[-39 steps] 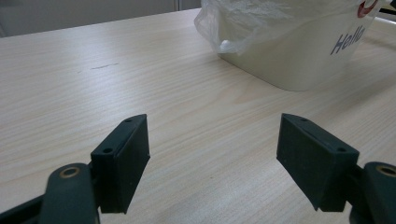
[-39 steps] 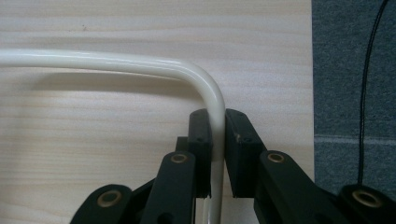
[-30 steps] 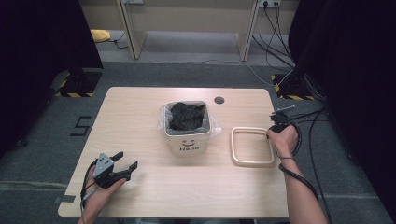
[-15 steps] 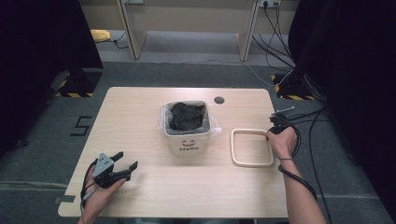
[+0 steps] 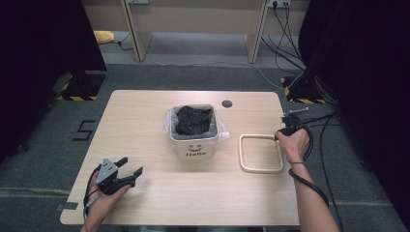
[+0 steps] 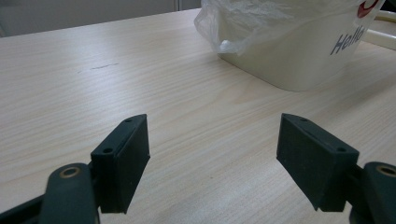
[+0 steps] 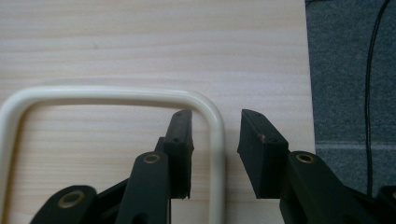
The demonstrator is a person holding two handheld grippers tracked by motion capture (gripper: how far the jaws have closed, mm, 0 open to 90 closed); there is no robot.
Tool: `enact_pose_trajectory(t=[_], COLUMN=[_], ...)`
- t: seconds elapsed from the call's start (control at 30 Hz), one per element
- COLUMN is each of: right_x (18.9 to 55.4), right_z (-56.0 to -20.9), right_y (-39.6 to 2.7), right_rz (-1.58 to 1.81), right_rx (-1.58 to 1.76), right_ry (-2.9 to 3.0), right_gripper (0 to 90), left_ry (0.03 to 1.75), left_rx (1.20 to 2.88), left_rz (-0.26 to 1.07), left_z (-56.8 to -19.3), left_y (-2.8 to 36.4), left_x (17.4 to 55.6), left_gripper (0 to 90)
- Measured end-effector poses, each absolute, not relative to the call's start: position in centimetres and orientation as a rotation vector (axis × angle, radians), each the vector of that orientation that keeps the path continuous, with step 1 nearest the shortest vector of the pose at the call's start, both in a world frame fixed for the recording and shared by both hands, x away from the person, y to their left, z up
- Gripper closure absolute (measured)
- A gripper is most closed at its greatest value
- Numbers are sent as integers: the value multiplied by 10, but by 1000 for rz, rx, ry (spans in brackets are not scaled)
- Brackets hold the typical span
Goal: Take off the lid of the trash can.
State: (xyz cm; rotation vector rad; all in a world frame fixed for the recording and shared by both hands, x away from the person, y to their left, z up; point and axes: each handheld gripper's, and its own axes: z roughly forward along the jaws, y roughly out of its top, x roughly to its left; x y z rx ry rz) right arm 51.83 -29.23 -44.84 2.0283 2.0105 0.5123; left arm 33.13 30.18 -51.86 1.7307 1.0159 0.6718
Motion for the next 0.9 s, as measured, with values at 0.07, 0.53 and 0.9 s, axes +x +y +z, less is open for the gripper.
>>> enact_pose_trajectory(t=[0.07, 0.53, 0.9], right_x=[519, 522, 522], right_z=[-443, -409, -387], right_y=[-289, -259, -240], right_rz=[528, 621, 690], right_rx=[2021, 1956, 1916], right_ry=[2013, 2033, 2053], right_gripper=[634, 619, 606], left_ry=[1016, 1014, 1015], left_rx=[1731, 1730, 1731], left_rz=[672, 671, 671], left_z=[-519, -519, -519], left_y=[302, 302, 302], left_x=[331, 331, 331], left_gripper=[250, 250, 250])
